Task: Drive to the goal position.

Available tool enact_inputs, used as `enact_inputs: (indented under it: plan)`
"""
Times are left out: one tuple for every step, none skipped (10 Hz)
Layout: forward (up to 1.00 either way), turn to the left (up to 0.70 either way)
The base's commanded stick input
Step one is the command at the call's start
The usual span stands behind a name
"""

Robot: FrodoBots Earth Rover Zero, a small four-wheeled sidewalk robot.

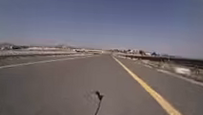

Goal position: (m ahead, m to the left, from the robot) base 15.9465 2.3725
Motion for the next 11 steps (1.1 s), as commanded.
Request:
enact_inputs:
  plan:
    - [1.0,-0.01]
    - [1.0,-0.01]
    - [1.0,-0.01]
    - [1.0,-0.01]
    - [1.0,-0.01]
    - [1.0,-0.01]
    - [1.0,-0.01]
    - [1.0,-0.01]
    - [1.0,-0.01]
    - [1.0,-0.01]
    - [1.0,-0.01]
